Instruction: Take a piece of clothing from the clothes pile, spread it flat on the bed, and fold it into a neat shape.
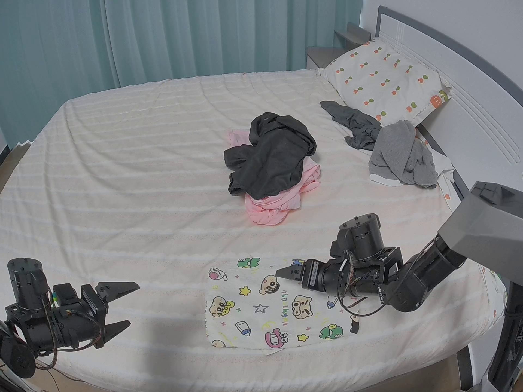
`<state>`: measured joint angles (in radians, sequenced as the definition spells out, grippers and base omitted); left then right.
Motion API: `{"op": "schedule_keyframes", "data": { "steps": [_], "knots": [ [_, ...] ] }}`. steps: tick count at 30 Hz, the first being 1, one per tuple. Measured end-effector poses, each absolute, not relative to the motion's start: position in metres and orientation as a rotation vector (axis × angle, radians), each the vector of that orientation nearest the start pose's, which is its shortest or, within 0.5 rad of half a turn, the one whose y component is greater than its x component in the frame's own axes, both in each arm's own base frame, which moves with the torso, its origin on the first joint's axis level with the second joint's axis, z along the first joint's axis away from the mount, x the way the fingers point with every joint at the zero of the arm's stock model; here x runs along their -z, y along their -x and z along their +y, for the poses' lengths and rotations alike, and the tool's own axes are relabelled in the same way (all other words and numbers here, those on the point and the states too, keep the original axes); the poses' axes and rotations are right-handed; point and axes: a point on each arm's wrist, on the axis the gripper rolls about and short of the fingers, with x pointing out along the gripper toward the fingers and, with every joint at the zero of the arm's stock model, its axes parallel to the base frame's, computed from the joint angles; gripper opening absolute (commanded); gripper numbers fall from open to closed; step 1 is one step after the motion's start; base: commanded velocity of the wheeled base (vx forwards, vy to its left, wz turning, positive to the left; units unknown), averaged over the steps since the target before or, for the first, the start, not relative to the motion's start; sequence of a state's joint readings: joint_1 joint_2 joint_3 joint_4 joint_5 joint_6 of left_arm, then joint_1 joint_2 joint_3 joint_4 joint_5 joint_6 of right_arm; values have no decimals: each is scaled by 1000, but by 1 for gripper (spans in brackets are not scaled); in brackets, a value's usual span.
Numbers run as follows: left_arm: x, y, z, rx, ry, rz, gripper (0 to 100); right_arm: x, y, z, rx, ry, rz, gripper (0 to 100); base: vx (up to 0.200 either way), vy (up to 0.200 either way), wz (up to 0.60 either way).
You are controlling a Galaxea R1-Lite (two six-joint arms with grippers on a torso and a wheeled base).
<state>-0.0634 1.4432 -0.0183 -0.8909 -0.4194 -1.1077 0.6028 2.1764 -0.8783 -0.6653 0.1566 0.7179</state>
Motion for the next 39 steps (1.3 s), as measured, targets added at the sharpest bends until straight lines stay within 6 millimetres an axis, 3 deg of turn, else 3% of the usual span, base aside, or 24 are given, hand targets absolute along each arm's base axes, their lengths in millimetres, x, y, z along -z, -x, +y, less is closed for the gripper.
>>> {"op": "schedule_keyframes", "data": {
  "steps": [6,11,16,22,28,31,34,39],
  "knots": [
    [-86,-147,-16,115,1185,729,100,-24,-317,198,-403,-528,874,100,0,0,0],
    [-86,-147,-15,109,1189,721,100,-27,-321,184,-362,-548,857,100,0,0,0],
    [-87,-146,-14,109,1191,716,100,-57,-318,176,-362,-570,776,100,0,0,0],
    [-88,-146,-14,112,1191,711,100,-108,-308,164,-347,-589,622,100,0,0,0],
    [-90,-144,-14,120,1191,700,100,-169,-282,145,-365,-597,470,100,0,0,0],
    [-91,-143,-14,124,1195,692,100,-198,-258,132,-378,-584,406,100,0,0,0],
    [-93,-141,-14,127,1199,686,100,-216,-231,117,-381,-554,356,100,0,0,0],
    [-96,-136,-14,135,1203,680,100,-226,-183,89,-353,-456,306,100,0,0,0]
  ]
}}
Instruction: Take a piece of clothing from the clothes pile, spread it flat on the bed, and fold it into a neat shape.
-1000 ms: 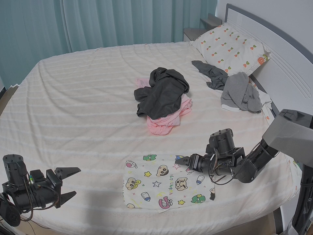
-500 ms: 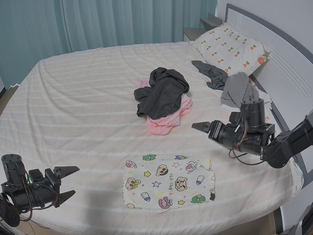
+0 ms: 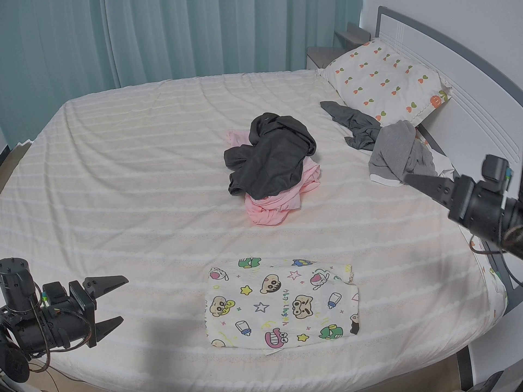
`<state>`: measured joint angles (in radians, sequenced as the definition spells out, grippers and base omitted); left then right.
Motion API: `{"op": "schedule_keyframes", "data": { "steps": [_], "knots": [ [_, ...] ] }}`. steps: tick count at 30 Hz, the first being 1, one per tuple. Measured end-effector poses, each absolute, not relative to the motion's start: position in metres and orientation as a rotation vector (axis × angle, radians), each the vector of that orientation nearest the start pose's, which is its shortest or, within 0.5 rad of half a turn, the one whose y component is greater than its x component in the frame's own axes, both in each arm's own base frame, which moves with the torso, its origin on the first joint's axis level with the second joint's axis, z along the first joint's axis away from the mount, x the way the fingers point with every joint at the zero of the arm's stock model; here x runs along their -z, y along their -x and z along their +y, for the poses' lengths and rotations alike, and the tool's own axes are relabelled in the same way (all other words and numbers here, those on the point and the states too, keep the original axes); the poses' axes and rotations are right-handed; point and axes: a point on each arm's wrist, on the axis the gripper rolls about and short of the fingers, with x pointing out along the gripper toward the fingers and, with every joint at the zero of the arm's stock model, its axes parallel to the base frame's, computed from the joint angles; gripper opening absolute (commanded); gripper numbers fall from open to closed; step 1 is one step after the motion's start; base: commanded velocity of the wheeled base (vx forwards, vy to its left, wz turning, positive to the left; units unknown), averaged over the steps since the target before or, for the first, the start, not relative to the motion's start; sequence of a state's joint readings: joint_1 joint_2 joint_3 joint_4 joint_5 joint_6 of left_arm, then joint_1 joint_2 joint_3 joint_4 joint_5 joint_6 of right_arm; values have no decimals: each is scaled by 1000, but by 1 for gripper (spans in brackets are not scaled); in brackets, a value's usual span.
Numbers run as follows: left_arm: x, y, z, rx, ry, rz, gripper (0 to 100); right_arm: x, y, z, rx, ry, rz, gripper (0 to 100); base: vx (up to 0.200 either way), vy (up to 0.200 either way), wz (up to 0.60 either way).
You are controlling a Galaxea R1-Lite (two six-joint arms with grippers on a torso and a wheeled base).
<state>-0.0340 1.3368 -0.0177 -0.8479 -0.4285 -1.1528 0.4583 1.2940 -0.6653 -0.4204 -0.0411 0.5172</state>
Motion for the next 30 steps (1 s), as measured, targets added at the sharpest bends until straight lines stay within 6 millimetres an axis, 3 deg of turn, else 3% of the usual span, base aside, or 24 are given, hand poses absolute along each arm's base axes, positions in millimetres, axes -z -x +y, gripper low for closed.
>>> {"op": "schedule_keyframes", "data": {
  "steps": [5,13,21,30],
  "knots": [
    [-100,-132,-14,153,1202,664,100,-221,-139,64,-310,-366,286,100,0,0,0],
    [-104,-127,-15,173,1199,645,100,-202,-86,27,-193,-225,219,100,0,0,0],
    [-105,-124,-15,183,1196,636,100,-152,-30,1,27,-126,135,100,0,0,0],
    [-106,-123,-15,192,1191,633,100,-89,4,-3,185,-46,191,100,0,0,0]
  ]
}}
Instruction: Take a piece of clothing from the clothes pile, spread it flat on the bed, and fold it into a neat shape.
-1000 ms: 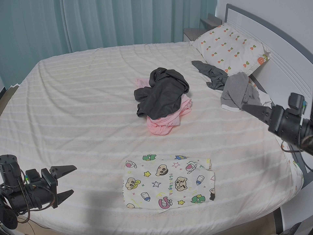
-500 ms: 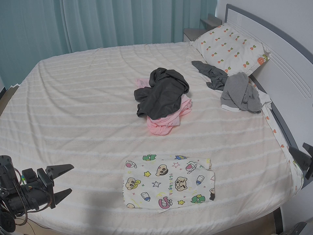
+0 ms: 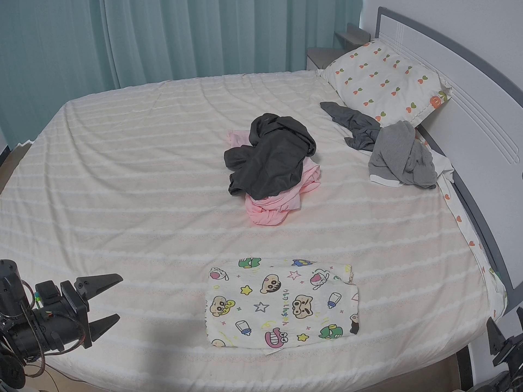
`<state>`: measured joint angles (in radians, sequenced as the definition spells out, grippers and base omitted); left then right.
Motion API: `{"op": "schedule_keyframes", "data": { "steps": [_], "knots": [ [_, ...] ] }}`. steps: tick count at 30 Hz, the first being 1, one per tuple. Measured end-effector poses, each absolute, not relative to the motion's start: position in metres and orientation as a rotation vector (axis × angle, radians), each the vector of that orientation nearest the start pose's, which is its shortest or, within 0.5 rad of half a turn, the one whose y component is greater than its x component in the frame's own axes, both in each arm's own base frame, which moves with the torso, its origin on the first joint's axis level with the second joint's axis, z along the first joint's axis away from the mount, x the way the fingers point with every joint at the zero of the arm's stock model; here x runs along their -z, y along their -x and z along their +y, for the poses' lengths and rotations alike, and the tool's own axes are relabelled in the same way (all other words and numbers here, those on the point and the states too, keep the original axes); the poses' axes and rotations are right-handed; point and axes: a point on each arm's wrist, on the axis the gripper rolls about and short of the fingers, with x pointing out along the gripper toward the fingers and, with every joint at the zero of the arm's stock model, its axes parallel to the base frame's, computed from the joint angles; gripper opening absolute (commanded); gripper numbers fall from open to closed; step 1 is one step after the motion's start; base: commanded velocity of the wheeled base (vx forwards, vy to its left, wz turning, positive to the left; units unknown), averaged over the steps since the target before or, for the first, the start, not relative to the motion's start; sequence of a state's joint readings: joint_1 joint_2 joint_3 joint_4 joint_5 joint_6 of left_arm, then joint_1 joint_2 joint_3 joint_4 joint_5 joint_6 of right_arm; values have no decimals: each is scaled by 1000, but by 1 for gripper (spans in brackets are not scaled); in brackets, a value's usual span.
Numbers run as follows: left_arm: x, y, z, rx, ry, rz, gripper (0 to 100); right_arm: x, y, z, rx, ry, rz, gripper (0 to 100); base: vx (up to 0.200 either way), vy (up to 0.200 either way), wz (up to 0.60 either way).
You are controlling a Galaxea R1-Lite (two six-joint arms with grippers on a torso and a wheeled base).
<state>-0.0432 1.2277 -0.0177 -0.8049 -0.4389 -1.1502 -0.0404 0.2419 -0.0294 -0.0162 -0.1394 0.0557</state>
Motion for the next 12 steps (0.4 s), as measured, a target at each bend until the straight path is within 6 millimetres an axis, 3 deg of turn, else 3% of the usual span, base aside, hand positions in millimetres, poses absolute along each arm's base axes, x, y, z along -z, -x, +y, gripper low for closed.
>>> {"op": "schedule_keyframes", "data": {
  "steps": [6,12],
  "knots": [
    [-106,-123,-15,205,1191,640,100,-83,13,-2,172,-39,132,100,0,0,0],
    [-107,-123,-15,214,1187,640,100,-82,19,1,13,4,43,100,0,0,0]
  ]
}}
